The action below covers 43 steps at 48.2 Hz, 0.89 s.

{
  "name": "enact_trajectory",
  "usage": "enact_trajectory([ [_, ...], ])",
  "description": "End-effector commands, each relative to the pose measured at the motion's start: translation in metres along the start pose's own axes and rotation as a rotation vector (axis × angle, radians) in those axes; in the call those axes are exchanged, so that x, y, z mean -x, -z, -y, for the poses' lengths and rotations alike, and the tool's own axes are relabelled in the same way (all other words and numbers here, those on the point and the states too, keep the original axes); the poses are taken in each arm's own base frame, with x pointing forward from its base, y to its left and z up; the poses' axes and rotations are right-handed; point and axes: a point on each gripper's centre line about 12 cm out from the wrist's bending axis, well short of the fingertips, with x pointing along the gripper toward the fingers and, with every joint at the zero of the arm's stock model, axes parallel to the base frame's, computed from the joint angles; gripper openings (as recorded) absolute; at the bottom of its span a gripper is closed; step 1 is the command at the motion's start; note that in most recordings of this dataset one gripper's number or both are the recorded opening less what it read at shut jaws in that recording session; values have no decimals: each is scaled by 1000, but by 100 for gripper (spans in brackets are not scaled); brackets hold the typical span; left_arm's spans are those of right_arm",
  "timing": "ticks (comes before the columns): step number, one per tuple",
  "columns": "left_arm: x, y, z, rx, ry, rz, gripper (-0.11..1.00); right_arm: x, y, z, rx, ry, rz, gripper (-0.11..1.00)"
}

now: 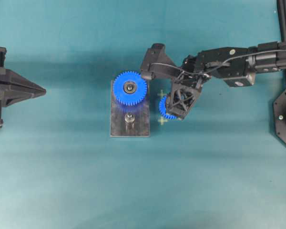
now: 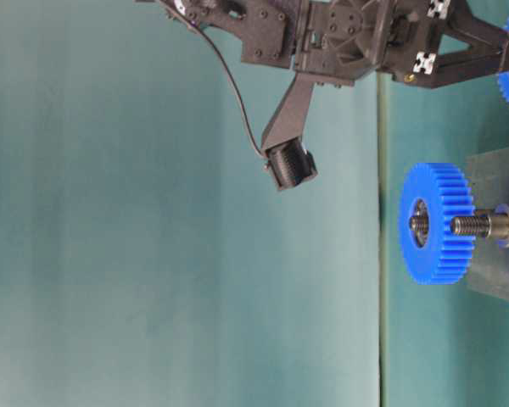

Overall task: Fit the small gear onto the shaft.
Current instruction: 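Lift the small gear and carry it left over the empty shaft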

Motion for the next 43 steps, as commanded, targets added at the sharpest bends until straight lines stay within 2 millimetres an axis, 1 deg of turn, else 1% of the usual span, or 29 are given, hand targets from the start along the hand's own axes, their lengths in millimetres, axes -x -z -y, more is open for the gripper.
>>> enact_trajectory([
  [1, 0, -4, -1, 0, -3, 11, 0, 14, -7, -3, -5, -9, 40, 35],
  [11, 3, -7, -1, 0, -3, 26, 0, 44, -15, -10, -13, -40, 89, 35],
  [18, 2, -5, -1, 1, -3, 20, 0, 67, -23, -23, -3, -71, 97, 35],
  [20, 2, -5, -1, 1, -3, 20, 0, 73, -27, -28, 3, -83, 103, 35],
  [26, 2, -5, -1, 0, -3, 20, 0, 93, -47, -44, 32, -114, 130, 35],
  [34, 3, -6, -1, 1, -3, 23, 0, 101, -71, -57, 56, -125, 134, 35],
  [40, 3, -6, -1, 3, -3, 23, 0, 97, -83, -68, 83, -129, 119, 35],
  [43, 4, -7, 0, 3, -2, 28, 0, 92, -87, -71, 95, -127, 110, 35],
])
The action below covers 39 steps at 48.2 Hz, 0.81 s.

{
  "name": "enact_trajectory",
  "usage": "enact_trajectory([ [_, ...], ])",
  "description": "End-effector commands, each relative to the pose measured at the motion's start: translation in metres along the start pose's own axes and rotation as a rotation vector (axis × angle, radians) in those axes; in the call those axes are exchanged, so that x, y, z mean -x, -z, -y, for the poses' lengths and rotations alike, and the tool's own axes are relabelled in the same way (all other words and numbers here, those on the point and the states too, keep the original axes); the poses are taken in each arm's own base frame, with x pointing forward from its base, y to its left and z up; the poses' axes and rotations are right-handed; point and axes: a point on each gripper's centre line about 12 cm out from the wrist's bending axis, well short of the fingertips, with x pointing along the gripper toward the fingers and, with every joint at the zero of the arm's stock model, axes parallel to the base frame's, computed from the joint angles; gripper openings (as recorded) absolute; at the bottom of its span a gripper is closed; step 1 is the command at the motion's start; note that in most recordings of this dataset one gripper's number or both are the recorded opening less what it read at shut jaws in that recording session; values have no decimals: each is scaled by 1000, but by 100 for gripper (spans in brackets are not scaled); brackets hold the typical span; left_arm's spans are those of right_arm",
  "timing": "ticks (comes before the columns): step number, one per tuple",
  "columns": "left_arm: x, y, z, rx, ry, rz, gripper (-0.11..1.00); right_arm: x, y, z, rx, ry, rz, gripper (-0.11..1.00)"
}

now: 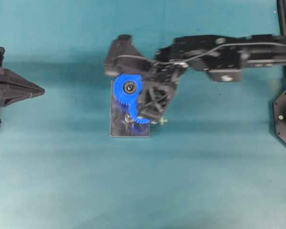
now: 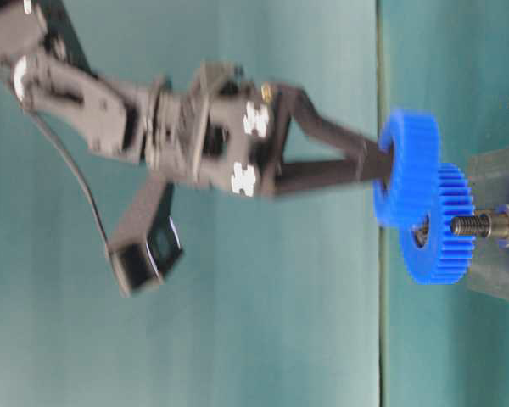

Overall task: Fit the small gear onto the shaft.
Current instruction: 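Lift the small gear and carry it left over the empty shaft, then lower the small gear onto the shaft, meshing it with the large gear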

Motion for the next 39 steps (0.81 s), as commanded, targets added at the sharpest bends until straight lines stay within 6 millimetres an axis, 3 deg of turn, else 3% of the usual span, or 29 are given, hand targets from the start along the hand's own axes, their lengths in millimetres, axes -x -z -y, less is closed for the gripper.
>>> enact_trajectory([
  [1, 0, -6, 0, 1, -3, 17, 0, 7, -12, -11, 36, -12, 33, 35],
  [22, 1, -6, -1, 1, -3, 18, 0, -11, -29, -13, 59, -9, 29, 35],
  [39, 1, -6, -1, 1, -3, 23, 0, -19, -27, -12, 65, -1, -4, 35],
])
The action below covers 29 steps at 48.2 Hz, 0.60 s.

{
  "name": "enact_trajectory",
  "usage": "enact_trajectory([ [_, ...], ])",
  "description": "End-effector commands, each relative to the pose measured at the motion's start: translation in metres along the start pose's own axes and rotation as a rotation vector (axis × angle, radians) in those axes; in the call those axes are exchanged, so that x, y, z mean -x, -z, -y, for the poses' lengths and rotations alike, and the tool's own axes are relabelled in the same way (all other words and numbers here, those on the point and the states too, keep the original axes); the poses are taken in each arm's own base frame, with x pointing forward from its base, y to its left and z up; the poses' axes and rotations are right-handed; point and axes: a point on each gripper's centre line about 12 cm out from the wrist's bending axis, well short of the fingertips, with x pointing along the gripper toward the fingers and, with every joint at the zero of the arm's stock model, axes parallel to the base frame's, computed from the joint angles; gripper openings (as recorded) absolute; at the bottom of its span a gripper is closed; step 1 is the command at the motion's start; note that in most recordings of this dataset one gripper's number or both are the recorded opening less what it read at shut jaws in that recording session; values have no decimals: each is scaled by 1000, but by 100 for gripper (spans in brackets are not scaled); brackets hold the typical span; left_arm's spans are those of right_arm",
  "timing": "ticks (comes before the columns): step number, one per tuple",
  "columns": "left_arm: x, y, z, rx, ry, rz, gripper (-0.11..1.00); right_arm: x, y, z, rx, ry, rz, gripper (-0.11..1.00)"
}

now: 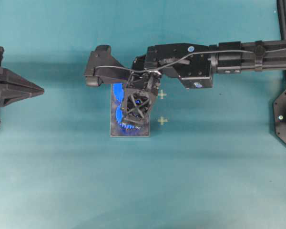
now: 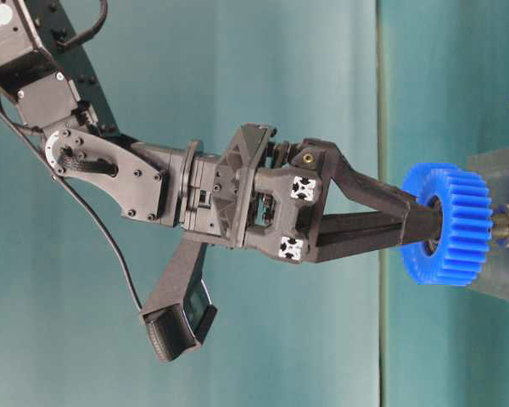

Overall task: Fit the small gear onto the shaft.
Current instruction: 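Lower the small gear onto the shaft, meshing it with the large gear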

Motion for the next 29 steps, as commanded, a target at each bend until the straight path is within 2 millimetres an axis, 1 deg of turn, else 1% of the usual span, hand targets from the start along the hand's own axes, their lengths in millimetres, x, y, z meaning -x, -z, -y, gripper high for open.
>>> enact_trajectory([
  [1, 0, -5, 0, 3, -3, 17, 0, 10, -4, -5, 22, -4, 27, 35],
  [29, 0, -5, 1, -1, 3, 23, 0, 12, -7, -4, 14, -4, 31, 36],
])
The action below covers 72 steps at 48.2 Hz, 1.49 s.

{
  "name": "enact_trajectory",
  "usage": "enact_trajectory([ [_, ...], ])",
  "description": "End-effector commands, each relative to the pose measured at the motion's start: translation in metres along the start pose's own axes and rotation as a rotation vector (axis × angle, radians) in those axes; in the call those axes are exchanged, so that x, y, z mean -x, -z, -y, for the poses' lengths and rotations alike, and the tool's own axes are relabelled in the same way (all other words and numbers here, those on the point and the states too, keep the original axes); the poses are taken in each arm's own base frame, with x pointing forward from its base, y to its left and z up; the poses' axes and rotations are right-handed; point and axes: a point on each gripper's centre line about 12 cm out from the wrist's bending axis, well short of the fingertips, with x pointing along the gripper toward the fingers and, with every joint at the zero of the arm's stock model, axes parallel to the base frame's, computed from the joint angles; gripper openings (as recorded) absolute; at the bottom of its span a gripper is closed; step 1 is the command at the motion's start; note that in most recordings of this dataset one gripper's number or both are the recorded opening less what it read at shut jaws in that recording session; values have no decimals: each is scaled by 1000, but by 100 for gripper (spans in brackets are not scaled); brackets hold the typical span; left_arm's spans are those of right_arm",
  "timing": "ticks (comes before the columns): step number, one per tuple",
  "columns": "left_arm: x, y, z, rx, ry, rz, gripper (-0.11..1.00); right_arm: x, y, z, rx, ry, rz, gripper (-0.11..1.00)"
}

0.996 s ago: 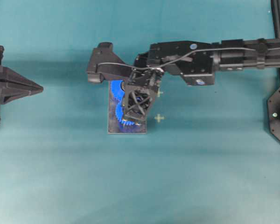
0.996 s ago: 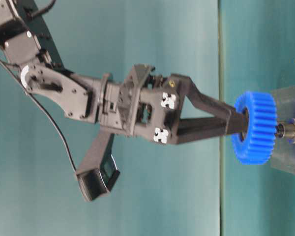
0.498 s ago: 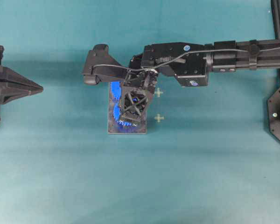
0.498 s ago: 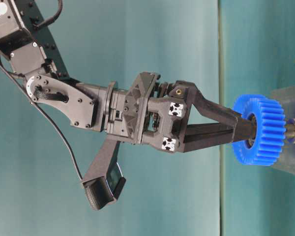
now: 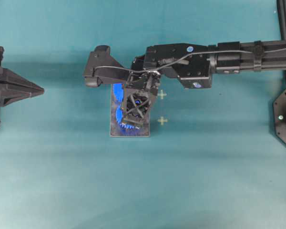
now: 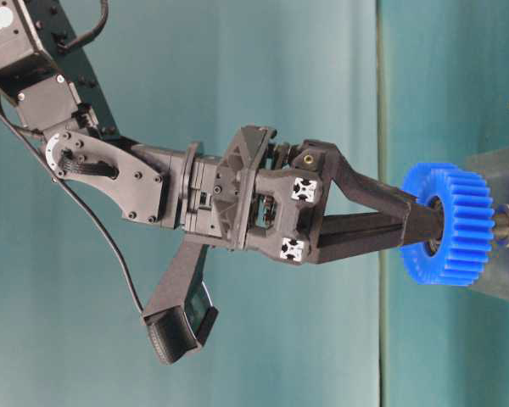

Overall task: Fit the small gear onto the shaft.
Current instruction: 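Lower the small gear onto the shaft, meshing it with the large gear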

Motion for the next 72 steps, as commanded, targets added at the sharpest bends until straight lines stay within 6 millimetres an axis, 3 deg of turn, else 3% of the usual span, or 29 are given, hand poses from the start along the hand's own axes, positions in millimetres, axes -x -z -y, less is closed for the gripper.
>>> enact_trajectory([
  [1, 0, -4, 1, -3, 6, 15, 0, 11, -6, -3, 8, -5, 35, 36],
  [4, 0, -4, 2, -6, 9, 15, 0, 11, -6, -2, 3, -4, 30, 41],
  [9, 0, -4, 2, -5, 12, 17, 0, 10, -5, 0, 2, 2, 19, 69],
  [12, 0, -4, 2, -5, 12, 17, 0, 11, -5, -1, 10, 7, 18, 80],
  [22, 0, -4, 3, -4, 12, 18, 0, 18, -5, -2, 9, 13, 4, 77],
  [28, 1, -6, 3, -4, 12, 21, 0, 39, 2, -10, -10, -4, 17, 77],
  [33, 0, -5, 3, -4, 12, 20, 0, 60, 17, -14, -69, -32, 47, 77],
  [37, 0, -4, 2, -5, 12, 18, 0, 66, 30, -17, -134, -75, 95, 77],
  [44, 0, -3, 2, -4, 12, 15, 0, 50, 58, -15, -261, -154, 191, 75],
  [48, 0, -2, 2, -4, 12, 14, 0, 30, 69, -9, -314, -163, 250, 70],
  [55, 0, -2, 2, -5, 12, 14, 0, 0, 76, -4, -356, -151, 345, 42],
  [63, 0, -4, 2, -5, 12, 14, 0, -6, 73, 13, -432, -139, 511, 9],
  [72, 0, -5, 3, -4, 12, 17, 0, -11, 73, 14, -460, -142, 552, 0],
])
